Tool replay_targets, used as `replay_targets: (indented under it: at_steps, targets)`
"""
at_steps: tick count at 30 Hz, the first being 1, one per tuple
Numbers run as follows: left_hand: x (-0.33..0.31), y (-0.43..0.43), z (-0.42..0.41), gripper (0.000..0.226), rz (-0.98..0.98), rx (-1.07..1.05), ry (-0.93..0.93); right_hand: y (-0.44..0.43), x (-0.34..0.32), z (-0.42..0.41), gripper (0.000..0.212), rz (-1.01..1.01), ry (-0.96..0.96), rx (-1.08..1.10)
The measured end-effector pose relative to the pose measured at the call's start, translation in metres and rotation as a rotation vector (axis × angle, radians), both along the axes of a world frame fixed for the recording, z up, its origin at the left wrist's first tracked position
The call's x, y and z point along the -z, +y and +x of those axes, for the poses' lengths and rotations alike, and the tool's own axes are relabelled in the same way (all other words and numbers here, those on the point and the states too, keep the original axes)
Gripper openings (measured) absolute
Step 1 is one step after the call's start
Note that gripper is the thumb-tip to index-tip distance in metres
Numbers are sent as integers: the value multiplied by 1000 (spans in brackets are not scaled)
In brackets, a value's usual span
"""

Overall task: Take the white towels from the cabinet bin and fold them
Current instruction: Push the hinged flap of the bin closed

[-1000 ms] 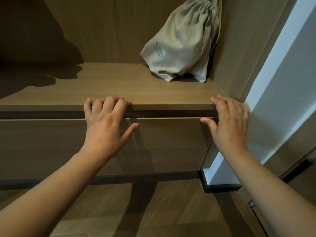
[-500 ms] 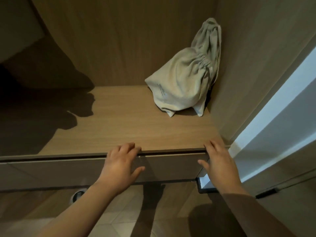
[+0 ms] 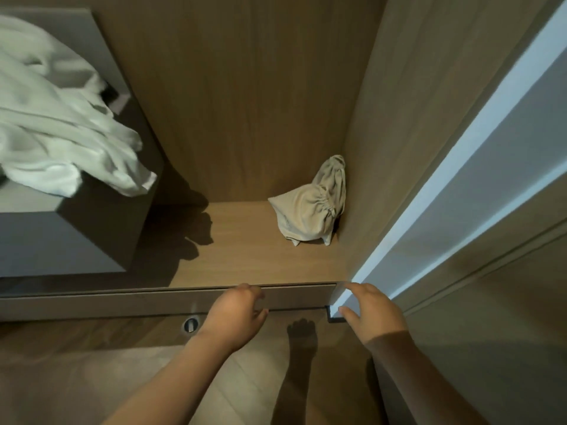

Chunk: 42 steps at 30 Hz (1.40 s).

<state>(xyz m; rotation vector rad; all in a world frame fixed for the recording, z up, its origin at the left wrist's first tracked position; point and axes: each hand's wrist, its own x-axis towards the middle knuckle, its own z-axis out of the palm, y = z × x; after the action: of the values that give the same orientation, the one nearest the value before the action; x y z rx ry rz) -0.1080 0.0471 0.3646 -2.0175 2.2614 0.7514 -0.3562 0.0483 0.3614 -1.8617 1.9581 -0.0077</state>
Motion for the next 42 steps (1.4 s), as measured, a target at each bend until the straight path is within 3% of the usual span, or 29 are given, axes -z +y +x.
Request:
replay_targets:
  at_steps: [6, 12, 18, 26, 33, 42]
  targets:
    - [-147, 56, -15, 44, -65, -46, 67, 57, -155, 3, 47, -48, -45, -63]
    - [-227, 113, -26, 45, -126, -123, 117, 104, -243, 1, 43, -80, -83, -141]
    - [-264, 147, -28, 43, -177, -213, 149, 128, -279, -15, 41, -122, -131, -121]
    - [-310, 154, -8, 43, -276, -309, 109, 103, -321, 6, 40, -217, -227, -270]
    - [-338, 157, 37, 41, -326, -435, 136, 71, -341, 72, 36, -246, -319, -406]
    - [-352, 142, 160, 40, -396, -530, 94, 25, -359, 205, 38, -293, -332, -492]
